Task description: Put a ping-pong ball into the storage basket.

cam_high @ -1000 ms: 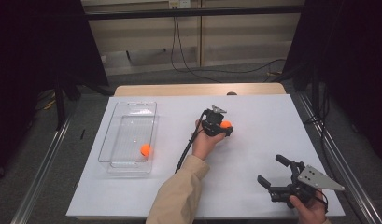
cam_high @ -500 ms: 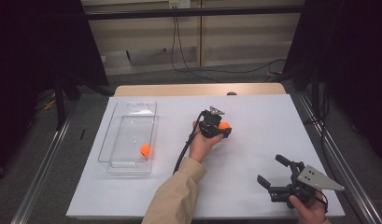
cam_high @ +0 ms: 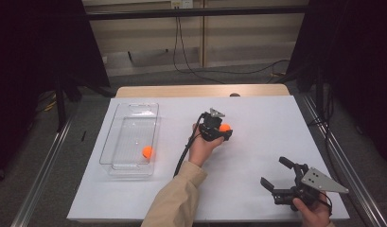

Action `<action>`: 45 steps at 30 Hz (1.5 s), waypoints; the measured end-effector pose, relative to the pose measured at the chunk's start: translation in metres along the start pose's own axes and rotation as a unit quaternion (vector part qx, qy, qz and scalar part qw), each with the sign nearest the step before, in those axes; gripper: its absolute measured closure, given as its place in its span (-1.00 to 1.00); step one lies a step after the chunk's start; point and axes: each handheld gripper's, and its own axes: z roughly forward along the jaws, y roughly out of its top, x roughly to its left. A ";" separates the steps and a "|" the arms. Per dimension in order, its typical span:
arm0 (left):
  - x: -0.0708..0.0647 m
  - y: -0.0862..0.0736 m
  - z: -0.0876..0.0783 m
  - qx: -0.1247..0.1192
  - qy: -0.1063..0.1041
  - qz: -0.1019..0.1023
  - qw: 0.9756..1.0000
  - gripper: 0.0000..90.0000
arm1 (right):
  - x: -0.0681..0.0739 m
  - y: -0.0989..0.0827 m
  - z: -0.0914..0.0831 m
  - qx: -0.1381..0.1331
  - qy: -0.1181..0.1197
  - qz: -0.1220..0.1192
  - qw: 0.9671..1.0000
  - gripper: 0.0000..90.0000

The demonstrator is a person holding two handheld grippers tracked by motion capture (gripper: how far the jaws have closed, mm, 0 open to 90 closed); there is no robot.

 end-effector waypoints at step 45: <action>0.023 -0.016 -0.030 -0.008 0.025 -0.019 0.999 0.13 | 0.001 0.000 0.001 0.002 0.001 -0.002 1.000 -0.97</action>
